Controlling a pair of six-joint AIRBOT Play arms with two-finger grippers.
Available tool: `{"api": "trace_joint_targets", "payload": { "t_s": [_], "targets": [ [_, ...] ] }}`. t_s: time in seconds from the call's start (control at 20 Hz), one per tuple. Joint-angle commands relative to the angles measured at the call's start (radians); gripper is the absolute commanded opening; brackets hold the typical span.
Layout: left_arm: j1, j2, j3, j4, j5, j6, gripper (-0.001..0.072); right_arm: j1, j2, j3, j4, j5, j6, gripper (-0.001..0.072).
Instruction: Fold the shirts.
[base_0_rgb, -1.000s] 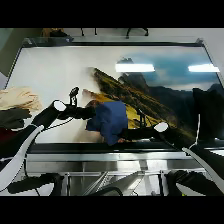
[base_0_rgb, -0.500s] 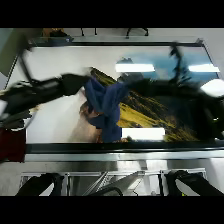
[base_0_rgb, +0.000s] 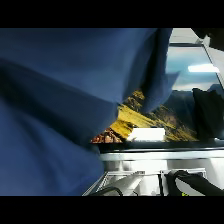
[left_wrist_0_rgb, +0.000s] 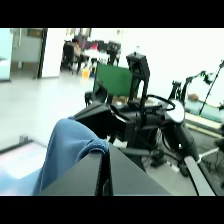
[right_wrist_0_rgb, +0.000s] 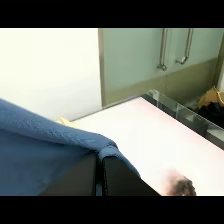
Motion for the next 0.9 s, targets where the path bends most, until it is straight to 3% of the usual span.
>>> {"api": "trace_joint_targets", "payload": {
  "t_s": [0.0,0.2,0.45,0.55,0.75,0.8,0.85],
  "targets": [
    [-0.003,-0.142,0.050,0.112,-0.142,-0.077,0.0010,-0.002,-0.144,0.048,-0.039,0.020,0.019,0.0021],
    [0.115,-0.334,-0.138,0.163,-0.156,-0.075,0.0010,0.012,-0.425,0.048,-0.039,0.026,0.015,0.0021],
    [0.417,-0.582,-0.325,0.015,-0.156,0.080,0.0010,0.091,-0.812,0.048,-0.028,-0.064,-0.013,0.0024],
    [0.504,-0.671,-0.387,-0.036,-0.168,0.125,0.0010,0.105,-0.916,0.048,-0.024,-0.071,-0.014,0.0265],
    [0.626,-0.806,-0.438,-0.037,-0.192,0.164,0.0025,0.052,-0.918,0.048,-0.132,0.071,0.087,0.0269],
    [0.650,-0.831,-0.431,-0.043,-0.202,0.183,0.0427,0.029,-0.896,0.048,-0.182,0.122,0.130,0.0269],
    [0.668,-0.849,-0.422,-0.056,-0.204,0.189,0.0691,0.005,-0.876,0.047,-0.226,0.181,0.178,0.0269]
  ]
}}
